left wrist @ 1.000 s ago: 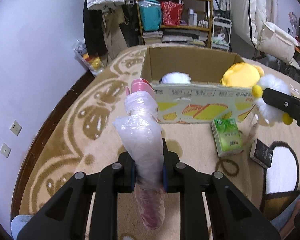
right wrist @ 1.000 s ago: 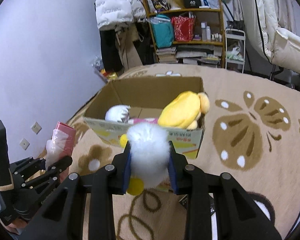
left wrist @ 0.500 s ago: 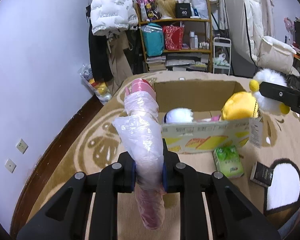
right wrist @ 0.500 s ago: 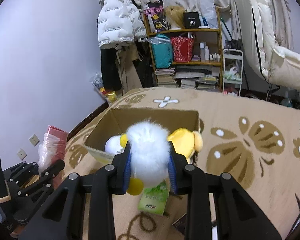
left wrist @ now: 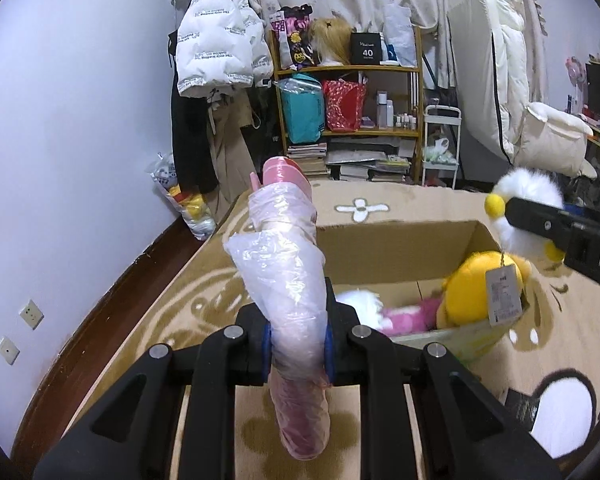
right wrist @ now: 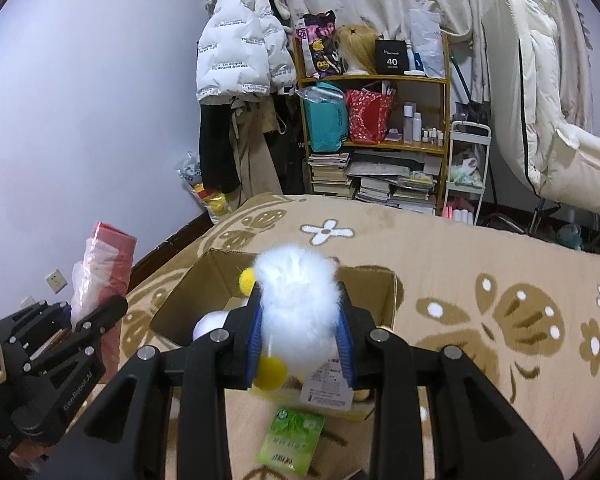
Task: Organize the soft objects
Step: 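Lift the pink packet with the left tool while the right tool carries the chick over the box, then lower both items into the box and open both tools to release them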
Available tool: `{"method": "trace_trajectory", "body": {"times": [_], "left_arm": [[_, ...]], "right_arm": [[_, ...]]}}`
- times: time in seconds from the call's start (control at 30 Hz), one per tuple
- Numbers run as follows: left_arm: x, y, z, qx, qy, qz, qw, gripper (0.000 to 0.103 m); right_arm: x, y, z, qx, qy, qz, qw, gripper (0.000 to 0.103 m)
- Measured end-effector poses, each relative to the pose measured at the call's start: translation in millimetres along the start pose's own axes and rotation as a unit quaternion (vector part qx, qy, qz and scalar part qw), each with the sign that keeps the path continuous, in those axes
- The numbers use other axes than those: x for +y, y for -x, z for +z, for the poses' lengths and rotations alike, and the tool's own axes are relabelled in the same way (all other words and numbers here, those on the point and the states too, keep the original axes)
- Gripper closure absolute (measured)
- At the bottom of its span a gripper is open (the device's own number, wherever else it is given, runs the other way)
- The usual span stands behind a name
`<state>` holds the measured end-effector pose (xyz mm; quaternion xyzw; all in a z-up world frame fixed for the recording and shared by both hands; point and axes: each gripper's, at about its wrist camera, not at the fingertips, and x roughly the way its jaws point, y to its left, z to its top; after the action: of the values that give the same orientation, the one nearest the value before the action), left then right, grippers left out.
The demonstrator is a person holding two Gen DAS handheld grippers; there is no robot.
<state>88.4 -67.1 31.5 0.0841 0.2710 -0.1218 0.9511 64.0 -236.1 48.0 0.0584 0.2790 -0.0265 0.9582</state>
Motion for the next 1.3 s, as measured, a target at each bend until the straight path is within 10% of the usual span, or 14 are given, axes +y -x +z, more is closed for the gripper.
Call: {"method": "trace_trajectory", "body": {"times": [0.53, 1.3], "left_arm": [[-16.9, -33.6, 22.5, -0.019, -0.048, 0.006, 0.9986, 0.085], [-25.4, -87.3, 4.0, 0.055, -0.040, -0.043, 0.9967, 0.084]], "right_arm": [[-2.1, -33.4, 18.7, 0.001, 0.014, -0.002, 1.000, 0.070], [-24.0, -83.8, -12.7, 0.043, -0.038, 0.043, 0.997, 0.069]]}}
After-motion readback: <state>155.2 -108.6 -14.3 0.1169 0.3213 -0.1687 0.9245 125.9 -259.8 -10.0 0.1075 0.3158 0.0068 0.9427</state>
